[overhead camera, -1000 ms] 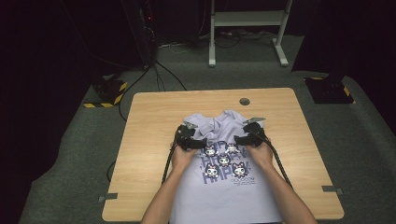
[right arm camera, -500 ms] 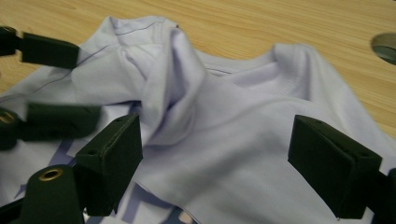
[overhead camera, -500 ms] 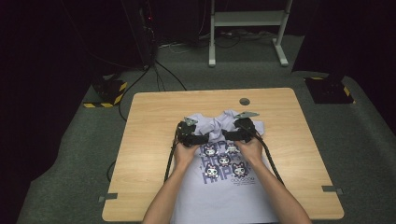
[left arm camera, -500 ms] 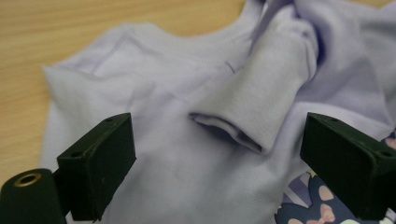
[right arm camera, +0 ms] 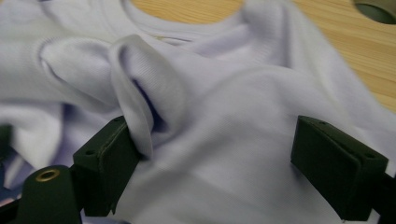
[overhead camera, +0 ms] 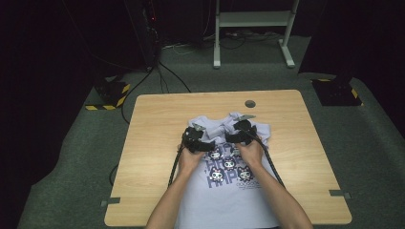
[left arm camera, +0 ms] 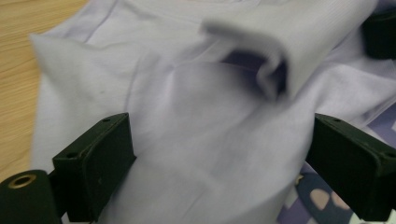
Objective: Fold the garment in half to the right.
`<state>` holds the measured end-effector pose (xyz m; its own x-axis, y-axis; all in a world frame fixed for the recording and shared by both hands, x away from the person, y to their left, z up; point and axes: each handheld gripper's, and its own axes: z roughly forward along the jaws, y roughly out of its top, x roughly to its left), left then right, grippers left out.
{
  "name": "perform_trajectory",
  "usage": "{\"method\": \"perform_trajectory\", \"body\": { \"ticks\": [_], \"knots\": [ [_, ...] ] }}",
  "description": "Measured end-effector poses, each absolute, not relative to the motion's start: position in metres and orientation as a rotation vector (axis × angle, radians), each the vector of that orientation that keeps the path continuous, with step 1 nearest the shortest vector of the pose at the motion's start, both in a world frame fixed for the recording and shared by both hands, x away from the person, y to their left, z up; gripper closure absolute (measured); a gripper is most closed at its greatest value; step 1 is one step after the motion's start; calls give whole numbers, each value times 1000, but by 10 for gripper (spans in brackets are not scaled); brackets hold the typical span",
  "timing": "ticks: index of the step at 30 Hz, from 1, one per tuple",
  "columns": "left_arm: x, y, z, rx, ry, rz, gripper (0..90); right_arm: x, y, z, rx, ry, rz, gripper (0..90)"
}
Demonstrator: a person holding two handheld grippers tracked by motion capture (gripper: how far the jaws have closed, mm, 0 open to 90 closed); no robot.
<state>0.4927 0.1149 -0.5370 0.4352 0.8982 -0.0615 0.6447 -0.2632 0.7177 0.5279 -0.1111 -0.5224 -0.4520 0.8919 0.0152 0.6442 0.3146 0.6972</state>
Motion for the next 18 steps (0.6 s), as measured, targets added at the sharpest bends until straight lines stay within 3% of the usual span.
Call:
{"method": "perform_trajectory", "body": {
  "ticks": [8,18],
  "knots": [
    [488,123,-528,1958,1275,497,102,517,-141,-513,1390,2145,979,181],
    [503,103,-527,2009,1254,470,104,526,-88,-495,1258,2179,1062,189]
  ]
}}
